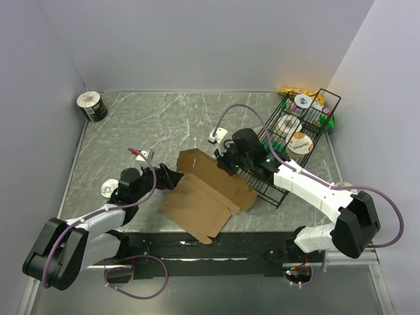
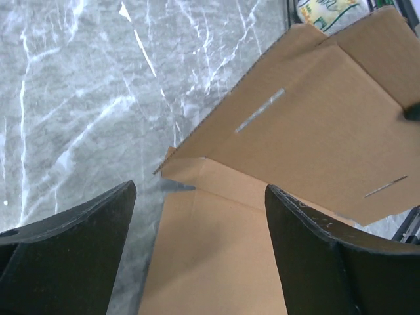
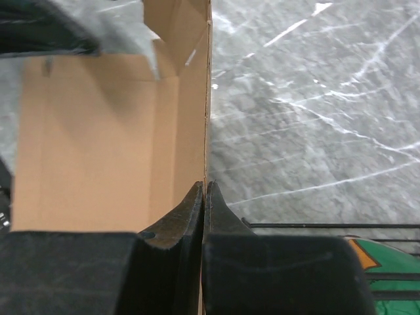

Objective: Fold the paper box

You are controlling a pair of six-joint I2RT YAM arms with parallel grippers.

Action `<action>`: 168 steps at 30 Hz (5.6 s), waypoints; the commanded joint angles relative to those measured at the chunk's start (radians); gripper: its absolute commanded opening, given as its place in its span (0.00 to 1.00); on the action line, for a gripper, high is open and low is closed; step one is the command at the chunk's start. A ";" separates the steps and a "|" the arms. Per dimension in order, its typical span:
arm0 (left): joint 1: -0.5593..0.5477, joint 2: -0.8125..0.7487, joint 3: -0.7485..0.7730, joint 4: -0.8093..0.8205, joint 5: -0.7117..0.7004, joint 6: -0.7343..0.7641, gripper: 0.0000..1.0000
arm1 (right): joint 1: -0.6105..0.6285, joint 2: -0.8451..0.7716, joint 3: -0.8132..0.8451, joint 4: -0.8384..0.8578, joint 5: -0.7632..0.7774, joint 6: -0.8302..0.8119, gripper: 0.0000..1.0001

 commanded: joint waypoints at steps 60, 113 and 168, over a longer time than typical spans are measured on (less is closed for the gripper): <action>-0.025 0.746 0.099 0.703 0.163 -0.292 0.38 | 0.000 -0.011 -0.068 0.105 0.012 0.088 0.00; -0.213 0.031 0.153 -0.150 -0.190 -0.140 0.84 | 0.290 0.000 -0.223 0.416 0.764 -0.178 0.00; -0.068 0.399 0.446 0.043 0.123 -0.246 0.68 | 0.407 0.240 -0.237 0.626 0.974 -0.411 0.00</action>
